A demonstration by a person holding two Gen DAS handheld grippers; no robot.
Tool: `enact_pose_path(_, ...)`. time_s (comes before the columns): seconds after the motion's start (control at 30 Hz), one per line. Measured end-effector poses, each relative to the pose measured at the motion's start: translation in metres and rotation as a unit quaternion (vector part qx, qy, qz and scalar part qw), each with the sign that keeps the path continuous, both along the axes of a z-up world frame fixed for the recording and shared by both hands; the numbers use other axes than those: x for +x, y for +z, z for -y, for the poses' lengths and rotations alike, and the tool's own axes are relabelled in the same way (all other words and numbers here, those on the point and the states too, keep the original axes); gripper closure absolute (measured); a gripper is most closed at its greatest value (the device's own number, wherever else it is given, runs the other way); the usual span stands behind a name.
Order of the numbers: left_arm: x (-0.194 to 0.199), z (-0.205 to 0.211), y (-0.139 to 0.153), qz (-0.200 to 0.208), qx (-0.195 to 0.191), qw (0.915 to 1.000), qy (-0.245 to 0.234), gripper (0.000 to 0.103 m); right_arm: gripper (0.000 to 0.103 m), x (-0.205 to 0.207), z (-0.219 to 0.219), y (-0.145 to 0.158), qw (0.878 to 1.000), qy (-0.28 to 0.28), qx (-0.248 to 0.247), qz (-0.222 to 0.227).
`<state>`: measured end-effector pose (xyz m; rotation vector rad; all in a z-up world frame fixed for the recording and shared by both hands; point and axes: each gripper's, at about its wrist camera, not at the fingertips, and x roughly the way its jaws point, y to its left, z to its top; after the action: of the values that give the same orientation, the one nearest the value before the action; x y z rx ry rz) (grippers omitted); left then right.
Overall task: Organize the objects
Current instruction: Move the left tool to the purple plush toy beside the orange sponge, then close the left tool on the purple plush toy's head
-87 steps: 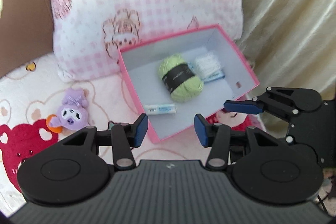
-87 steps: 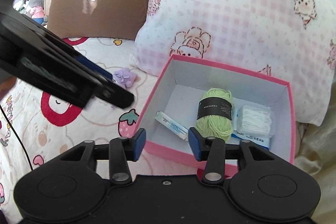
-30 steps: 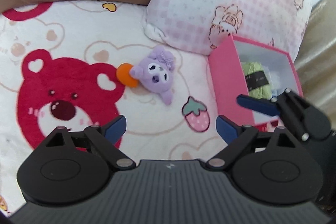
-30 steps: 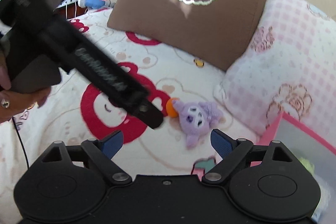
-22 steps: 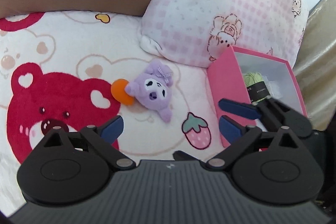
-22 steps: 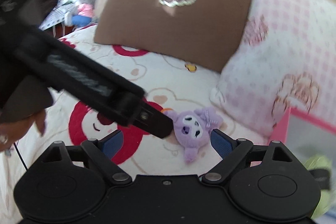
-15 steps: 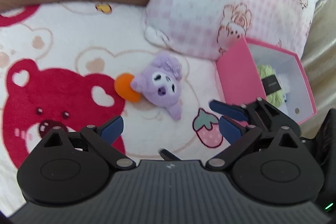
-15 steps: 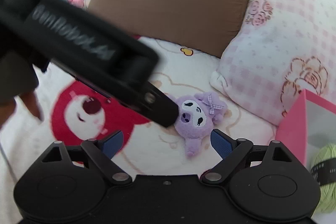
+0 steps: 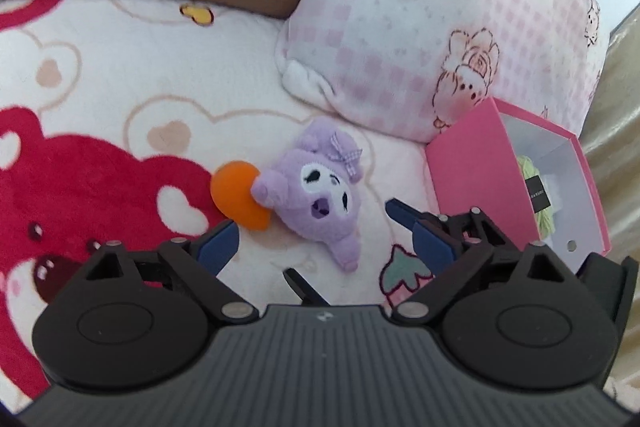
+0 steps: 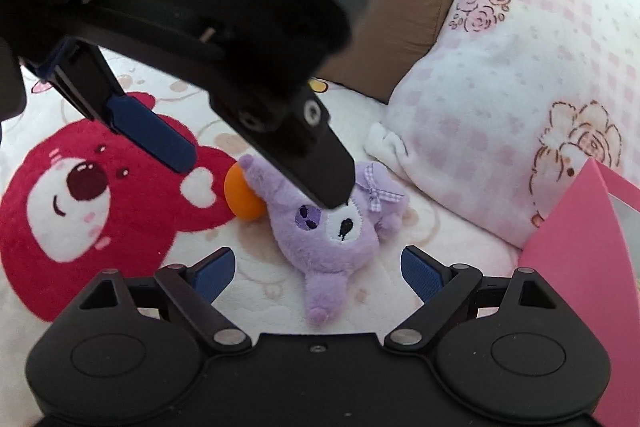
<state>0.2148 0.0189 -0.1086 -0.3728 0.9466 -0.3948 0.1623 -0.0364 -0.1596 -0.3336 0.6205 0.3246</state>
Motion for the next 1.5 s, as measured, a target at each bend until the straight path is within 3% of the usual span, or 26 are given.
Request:
enact_pose_path(0.1,0.005,0.000,-0.013,-0.014,-0.015,0.9998,0.004,0.012,0.011,0.006,0.006,-0.005,1.000,-0.006,0.017,-0.011)
enact_pose_path(0.27,0.016,0.001,-0.034,-0.024,-0.039,0.9988,0.015,0.025,0.014,0.011,0.014,-0.010,0.999,-0.019,0.035,-0.018)
enact_pose_path(0.47,0.022,0.014,-0.044,-0.022,-0.014,0.9997,-0.003,0.041,0.025,0.020,0.019,-0.011,0.996,-0.030,0.071,-0.044)
enact_pose_path(0.53,0.021,0.014,-0.045,-0.018,-0.007,0.9998,0.002,0.053,0.032,0.023,0.021,-0.011,0.996,-0.034,0.072,-0.051)
enact_pose_path(0.67,0.019,0.007,-0.045,-0.016,-0.019,0.9995,0.021,0.065,0.054,0.023,0.025,-0.009,0.993,-0.028,0.098,-0.062)
enact_pose_path(0.93,0.015,0.004,-0.040,-0.023,-0.043,0.9982,0.035,0.067,0.081,0.006,0.020,-0.005,0.993,-0.003,0.094,-0.071)
enact_pose_path(1.17,0.006,0.003,-0.038,-0.034,-0.049,0.9975,0.037,0.067,0.083,0.003,0.014,-0.007,0.992,0.001,0.092,-0.089)
enact_pose_path(1.3,-0.006,-0.002,-0.035,-0.035,-0.043,0.9981,0.028,0.067,0.084,-0.012,0.009,-0.010,0.983,0.010,0.125,-0.137)
enact_pose_path(1.5,-0.023,-0.021,-0.032,-0.047,-0.049,0.9969,0.039,0.064,0.084,-0.034,-0.008,-0.002,0.980,0.021,0.141,-0.143)
